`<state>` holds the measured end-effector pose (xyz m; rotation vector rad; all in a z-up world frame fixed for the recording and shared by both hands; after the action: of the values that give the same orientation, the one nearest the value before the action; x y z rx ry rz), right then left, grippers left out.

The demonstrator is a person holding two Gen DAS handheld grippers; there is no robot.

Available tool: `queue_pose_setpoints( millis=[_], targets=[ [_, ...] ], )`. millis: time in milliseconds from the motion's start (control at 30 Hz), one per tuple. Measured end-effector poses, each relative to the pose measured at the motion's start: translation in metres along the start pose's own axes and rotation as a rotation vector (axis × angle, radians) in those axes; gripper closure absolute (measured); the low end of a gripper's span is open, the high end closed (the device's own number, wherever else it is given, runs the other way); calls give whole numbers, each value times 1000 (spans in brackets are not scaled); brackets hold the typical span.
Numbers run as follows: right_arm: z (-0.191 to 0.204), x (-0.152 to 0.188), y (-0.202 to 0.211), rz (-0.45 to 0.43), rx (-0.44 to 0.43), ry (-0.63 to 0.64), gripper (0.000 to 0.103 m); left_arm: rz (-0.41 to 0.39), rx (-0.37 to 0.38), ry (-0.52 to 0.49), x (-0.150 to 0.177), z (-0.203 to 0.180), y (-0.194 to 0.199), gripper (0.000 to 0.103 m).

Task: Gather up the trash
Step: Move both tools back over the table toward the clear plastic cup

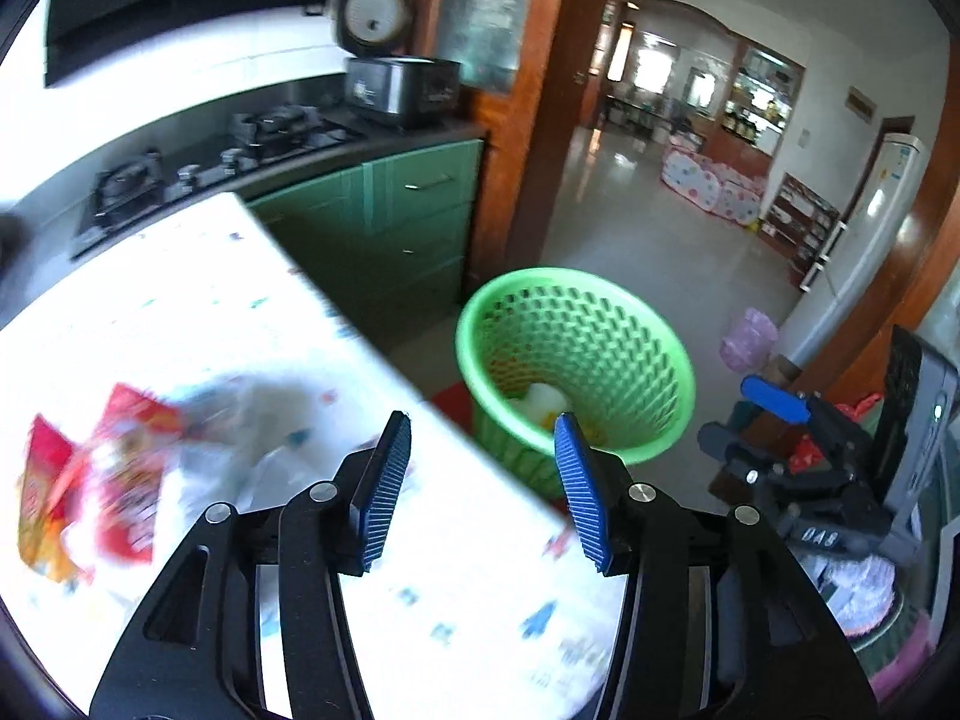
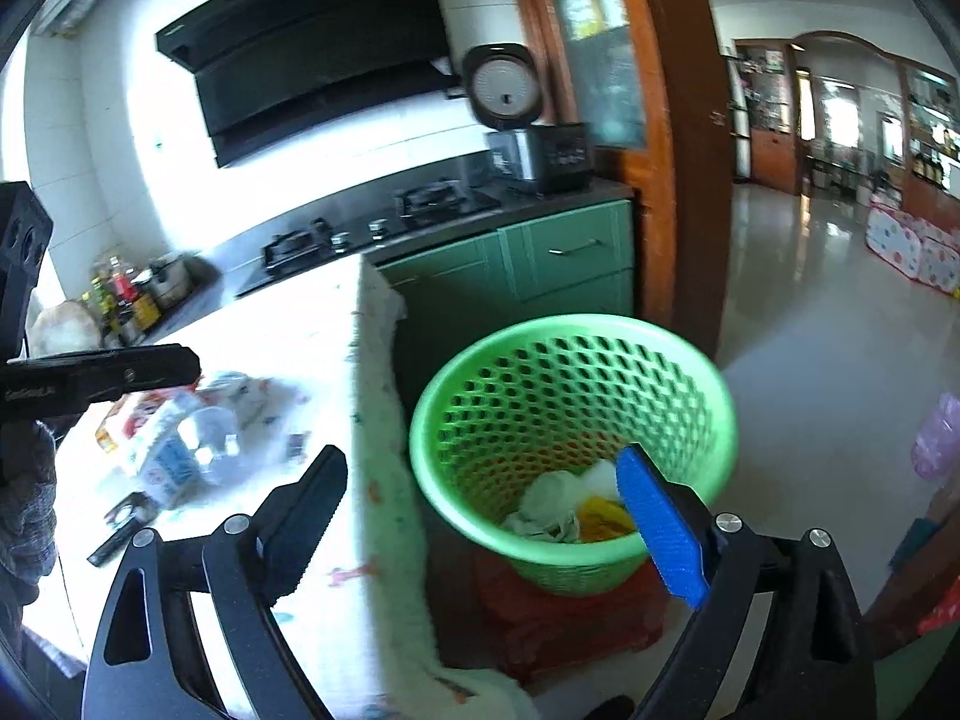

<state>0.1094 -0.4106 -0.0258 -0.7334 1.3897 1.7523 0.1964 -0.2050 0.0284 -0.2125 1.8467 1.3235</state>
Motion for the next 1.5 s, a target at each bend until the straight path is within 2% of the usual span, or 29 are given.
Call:
queue_pose_setpoints(
  millis=[400, 533, 733, 867, 967, 1033, 1100, 1500],
  targets=[
    [107, 0, -26, 68, -188, 104, 14, -48, -159, 158, 71, 118, 88, 52],
    [140, 4, -46, 116, -239, 158, 14, -39, -200, 193, 95, 154, 102, 52],
    [177, 9, -79, 182, -271, 256, 14, -18, -236, 230, 122, 192, 111, 51],
    [190, 10, -102, 224, -285, 297, 14, -10, -252, 237, 131, 207, 110, 49],
    [196, 12, -117, 250, -285, 331, 14, -5, -262, 231, 136, 213, 109, 45],
    [198, 12, -129, 269, -280, 352, 14, -1, -263, 227, 140, 216, 111, 39],
    [198, 13, -137, 285, -283, 357, 14, -1, -261, 218, 141, 217, 111, 38],
    [199, 14, -188, 367, -315, 411, 14, 53, -234, 95, 137, 216, 78, 31]
  ],
)
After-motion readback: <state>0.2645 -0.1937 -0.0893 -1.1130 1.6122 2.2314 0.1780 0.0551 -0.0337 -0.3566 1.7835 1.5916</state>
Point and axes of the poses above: each gripper's, at about its wrist camera, not at the fingertips, and y roughly against the way its jaws point, z to its left, x to its underside, the point moved 1 cm from there along -y, roughly the way its jaws point, and after that the axes turned 4 degrees about -x, right-handed, at the moved point
